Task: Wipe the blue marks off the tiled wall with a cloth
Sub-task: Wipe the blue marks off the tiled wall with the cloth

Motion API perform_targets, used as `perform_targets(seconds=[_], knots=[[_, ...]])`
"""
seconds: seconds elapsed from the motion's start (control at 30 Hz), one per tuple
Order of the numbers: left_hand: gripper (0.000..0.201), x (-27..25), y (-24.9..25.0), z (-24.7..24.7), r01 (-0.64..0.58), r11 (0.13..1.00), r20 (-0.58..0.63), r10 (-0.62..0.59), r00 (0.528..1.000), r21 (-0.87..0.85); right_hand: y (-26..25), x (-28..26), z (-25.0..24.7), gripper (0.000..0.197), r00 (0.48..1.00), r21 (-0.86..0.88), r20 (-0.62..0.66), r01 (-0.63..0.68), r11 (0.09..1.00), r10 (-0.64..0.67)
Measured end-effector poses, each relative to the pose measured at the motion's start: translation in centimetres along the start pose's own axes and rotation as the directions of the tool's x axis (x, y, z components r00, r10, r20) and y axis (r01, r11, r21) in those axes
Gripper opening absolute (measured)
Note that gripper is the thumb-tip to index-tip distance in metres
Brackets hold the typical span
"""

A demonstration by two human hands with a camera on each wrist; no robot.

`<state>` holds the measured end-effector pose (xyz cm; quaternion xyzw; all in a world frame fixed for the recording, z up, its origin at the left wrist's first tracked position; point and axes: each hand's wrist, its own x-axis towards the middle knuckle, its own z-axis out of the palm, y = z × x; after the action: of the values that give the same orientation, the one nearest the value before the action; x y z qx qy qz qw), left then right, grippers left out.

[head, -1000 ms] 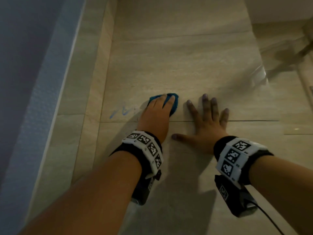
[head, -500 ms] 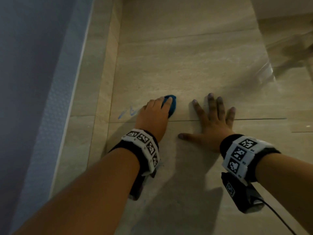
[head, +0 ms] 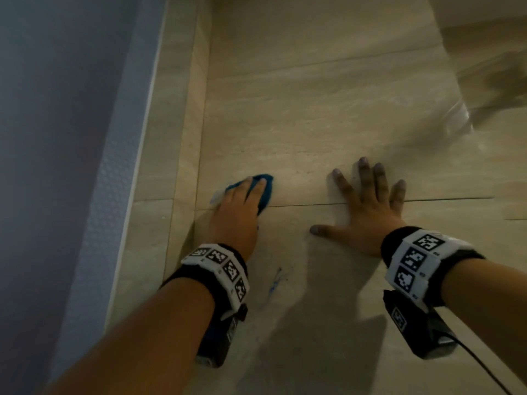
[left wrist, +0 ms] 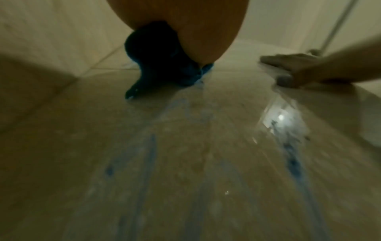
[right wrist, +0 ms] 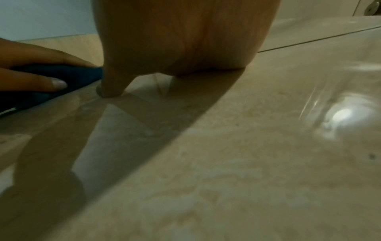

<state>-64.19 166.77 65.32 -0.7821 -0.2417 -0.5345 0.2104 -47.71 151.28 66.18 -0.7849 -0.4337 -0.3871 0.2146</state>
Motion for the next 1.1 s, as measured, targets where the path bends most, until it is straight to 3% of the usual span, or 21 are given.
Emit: perform_targets(seconds=[0.13, 0.33, 0.53, 0.8, 0.93, 1.1], knots=[[0.067, 0.3, 0.7, -0.7, 0.065, 0.998, 0.021, -0.065, 0.998, 0.002, -0.1, 0.0, 0.0, 0.116, 1.000, -0.001, -0.002, -0.004, 1.000, 0.004], [0.066, -2.7, 2.6, 0.3, -0.077, 0.997, 0.107, 0.074, 0.992, 0.025, -0.3, 0.0, -0.1, 0.116, 0.999, -0.026, -0.001, -0.045, 0.999, 0.045], [0.069, -3.9, 1.7, -0.2, -0.083, 0.995, 0.190, 0.071, 0.979, 0.056, -3.5, -0.1, 0.2, 0.108, 0.999, -0.083, -0.026, 0.040, 0.996, -0.042], [0.062, -2.7, -1.2, -1.4, 0.126, 0.990, 0.167, -0.134, 0.977, 0.056, -4.4, 0.7, 0.9, 0.119, 0.999, -0.062, 0.049, -0.001, 0.998, 0.004], [0.067, -0.8, -2.1, -2.0, 0.283, 0.958, 0.135, -0.274, 0.952, -0.052, -4.4, 0.6, 0.8, 0.118, 0.999, -0.059, 0.050, 0.009, 0.998, -0.006], [0.069, -0.1, -1.4, -1.6, 0.302, 0.951, 0.105, -0.294, 0.950, -0.061, -4.3, 0.5, 0.7, 0.118, 0.999, -0.054, 0.051, 0.012, 0.998, -0.009]])
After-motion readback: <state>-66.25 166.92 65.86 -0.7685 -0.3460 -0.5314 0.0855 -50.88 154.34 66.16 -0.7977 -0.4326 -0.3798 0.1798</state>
